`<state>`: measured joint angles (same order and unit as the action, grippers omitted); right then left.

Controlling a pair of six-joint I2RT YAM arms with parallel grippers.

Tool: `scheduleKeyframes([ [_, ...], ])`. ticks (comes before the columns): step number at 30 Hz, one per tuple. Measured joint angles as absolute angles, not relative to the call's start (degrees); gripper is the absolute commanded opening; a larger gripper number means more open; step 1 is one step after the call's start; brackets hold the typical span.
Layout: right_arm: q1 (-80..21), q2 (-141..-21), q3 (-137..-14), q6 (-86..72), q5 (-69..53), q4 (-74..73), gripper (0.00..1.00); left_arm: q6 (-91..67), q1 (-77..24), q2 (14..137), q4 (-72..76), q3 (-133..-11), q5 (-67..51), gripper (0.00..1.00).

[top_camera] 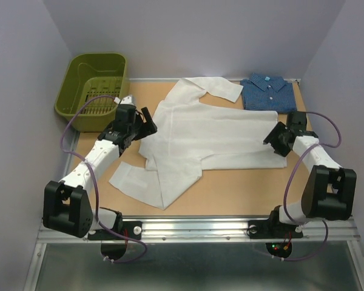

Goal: Fold and stack the long sleeve shirts
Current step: Fold the shirt

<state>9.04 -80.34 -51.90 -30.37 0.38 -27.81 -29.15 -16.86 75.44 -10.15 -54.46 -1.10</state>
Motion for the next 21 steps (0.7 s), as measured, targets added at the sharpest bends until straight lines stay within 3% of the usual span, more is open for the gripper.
scheduleKeyframes([
  [9,9.04,-88.88,-51.57,-31.75,4.14,-21.32,0.62,-25.69,-16.51,73.69,-7.53,-51.31,3.22,0.85],
  [15,7.16,-86.78,-51.44,-27.42,6.26,-19.77,0.69,-24.67,-15.94,73.76,-7.51,-51.20,4.93,0.86],
  [21,-10.26,-76.01,-51.18,-20.18,4.86,-16.36,0.78,-24.47,-12.80,72.53,-7.38,-50.98,5.17,0.93],
])
